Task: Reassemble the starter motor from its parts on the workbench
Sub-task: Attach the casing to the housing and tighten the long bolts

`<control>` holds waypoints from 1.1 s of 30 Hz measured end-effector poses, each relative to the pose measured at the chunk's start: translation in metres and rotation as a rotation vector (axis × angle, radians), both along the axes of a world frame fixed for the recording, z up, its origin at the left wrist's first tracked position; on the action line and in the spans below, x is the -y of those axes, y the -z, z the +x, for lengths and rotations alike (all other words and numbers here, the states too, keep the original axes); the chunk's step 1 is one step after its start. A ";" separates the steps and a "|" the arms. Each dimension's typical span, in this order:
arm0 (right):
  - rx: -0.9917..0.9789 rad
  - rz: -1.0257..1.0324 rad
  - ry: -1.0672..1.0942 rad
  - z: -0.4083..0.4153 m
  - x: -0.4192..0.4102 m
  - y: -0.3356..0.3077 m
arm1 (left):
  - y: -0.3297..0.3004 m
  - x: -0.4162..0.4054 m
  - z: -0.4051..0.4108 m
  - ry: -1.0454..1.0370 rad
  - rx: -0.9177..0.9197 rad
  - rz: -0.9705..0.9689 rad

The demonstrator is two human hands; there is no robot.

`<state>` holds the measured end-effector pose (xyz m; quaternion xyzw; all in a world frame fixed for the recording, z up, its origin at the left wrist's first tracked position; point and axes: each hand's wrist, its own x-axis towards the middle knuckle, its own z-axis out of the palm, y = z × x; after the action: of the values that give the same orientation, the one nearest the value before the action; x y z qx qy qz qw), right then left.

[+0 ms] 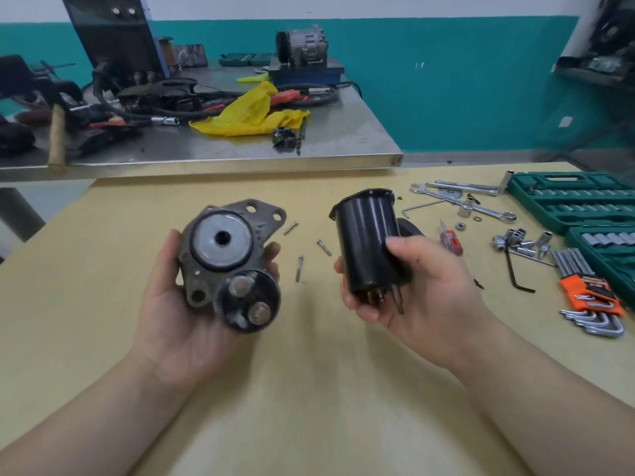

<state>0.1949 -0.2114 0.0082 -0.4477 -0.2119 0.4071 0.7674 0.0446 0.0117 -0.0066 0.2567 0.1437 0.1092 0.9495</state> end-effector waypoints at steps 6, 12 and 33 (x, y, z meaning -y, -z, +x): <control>0.370 -0.118 -0.043 -0.005 0.001 0.005 | 0.004 -0.004 -0.002 0.001 0.000 -0.019; 0.458 -0.165 -0.042 -0.006 0.001 0.008 | 0.004 0.004 0.000 -0.162 0.020 0.262; 0.773 -0.345 0.169 -0.034 0.003 -0.001 | 0.012 0.017 -0.003 -0.128 0.034 0.659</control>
<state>0.1611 -0.2142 0.0093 -0.7049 -0.3751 0.1746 0.5762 0.0413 -0.0057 -0.0181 0.5386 0.1009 0.2136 0.8088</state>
